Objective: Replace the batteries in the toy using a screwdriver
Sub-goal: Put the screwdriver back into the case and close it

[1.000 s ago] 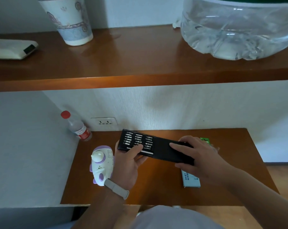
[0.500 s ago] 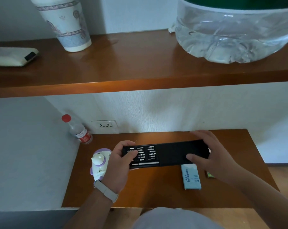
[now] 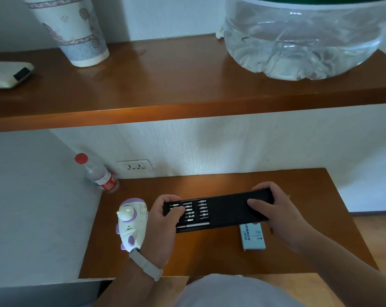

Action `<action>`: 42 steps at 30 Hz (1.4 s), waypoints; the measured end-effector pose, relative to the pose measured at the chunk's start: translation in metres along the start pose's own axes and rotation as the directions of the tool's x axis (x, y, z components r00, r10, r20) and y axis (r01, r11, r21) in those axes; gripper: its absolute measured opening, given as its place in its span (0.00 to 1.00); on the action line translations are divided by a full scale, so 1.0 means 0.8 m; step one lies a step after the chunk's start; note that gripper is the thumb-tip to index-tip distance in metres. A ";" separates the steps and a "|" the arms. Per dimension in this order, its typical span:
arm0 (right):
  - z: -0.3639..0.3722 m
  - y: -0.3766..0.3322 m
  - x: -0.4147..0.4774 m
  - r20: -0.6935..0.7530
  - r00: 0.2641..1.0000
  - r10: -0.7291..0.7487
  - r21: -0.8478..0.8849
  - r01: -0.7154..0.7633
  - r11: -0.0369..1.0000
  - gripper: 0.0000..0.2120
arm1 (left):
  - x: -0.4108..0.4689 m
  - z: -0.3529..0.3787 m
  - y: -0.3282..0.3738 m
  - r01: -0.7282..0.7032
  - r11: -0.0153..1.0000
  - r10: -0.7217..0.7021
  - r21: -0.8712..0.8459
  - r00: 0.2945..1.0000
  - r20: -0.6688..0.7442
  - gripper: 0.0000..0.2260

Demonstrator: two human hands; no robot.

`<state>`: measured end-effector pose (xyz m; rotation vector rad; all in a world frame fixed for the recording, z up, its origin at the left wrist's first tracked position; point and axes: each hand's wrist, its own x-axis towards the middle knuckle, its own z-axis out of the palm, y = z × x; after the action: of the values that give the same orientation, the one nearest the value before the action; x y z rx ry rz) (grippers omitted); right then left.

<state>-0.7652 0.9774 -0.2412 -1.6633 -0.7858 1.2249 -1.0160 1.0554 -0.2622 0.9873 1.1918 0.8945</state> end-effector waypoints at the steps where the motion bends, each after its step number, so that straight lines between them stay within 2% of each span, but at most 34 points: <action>1: 0.006 0.000 -0.001 0.001 1.000 -0.005 -0.009 0.005 1.000 0.09 | -0.002 0.003 -0.001 0.002 1.000 -0.002 0.001 1.000 -0.004 0.11; 6: 0.023 -0.008 -0.001 -0.051 0.998 -0.039 -0.013 0.038 0.999 0.10 | -0.004 0.011 0.004 -0.022 1.000 0.022 -0.001 0.999 -0.038 0.08; 15: 0.027 -0.017 0.013 0.005 0.998 -0.056 -0.001 0.056 0.998 0.12 | 0.003 0.014 0.012 0.003 1.000 -0.002 0.009 1.000 -0.030 0.11; 18: 0.042 -0.015 0.011 0.077 0.996 -0.045 -0.018 0.047 0.999 0.13 | -0.001 0.024 0.011 0.003 0.999 -0.004 0.039 1.000 0.020 0.13; 20: 0.055 -0.010 0.008 0.116 0.993 -0.038 -0.045 0.043 0.998 0.14 | -0.006 0.033 0.008 0.001 0.998 -0.004 0.060 0.998 0.058 0.15; 27: 0.066 0.008 0.009 0.096 0.995 -0.018 -0.255 0.042 0.966 0.18 | -0.003 0.035 -0.005 -0.002 0.991 -0.007 0.136 0.998 0.066 0.15; 30: 0.062 0.004 0.013 0.134 0.991 -0.013 -0.280 0.050 0.959 0.12 | 0.005 0.035 0.002 -0.015 0.985 -0.001 0.173 0.995 0.096 0.15; 32: 0.059 -0.001 0.015 0.158 0.987 -0.023 -0.297 0.070 0.952 0.08 | 0.013 0.029 0.012 -0.006 0.982 -0.020 0.188 0.991 0.136 0.19; 35: 0.055 -0.004 0.012 0.151 0.988 -0.036 -0.206 0.067 0.976 0.06 | 0.029 0.021 0.028 0.012 0.993 -0.031 0.118 0.986 0.167 0.20; 38: 0.054 -0.005 0.006 0.080 0.996 -0.025 -0.005 0.025 1.000 0.07 | 0.037 0.025 0.033 0.121 0.970 -0.074 -0.211 0.972 0.222 0.20; 39: 0.053 -0.004 0.004 0.060 0.998 -0.018 0.044 0.016 0.999 0.08 | 0.036 0.030 0.031 0.128 0.956 -0.069 -0.262 0.972 0.222 0.21; 42: 0.051 0.003 0.000 0.008 1.000 0.001 0.106 -0.002 0.994 0.08 | 0.027 0.053 0.018 0.070 0.985 -0.042 -0.156 0.984 0.175 0.22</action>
<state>-0.8043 0.9886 -0.2477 -1.5743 -0.7117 1.2533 -0.9714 1.0745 -0.2518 0.8767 0.9805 0.8307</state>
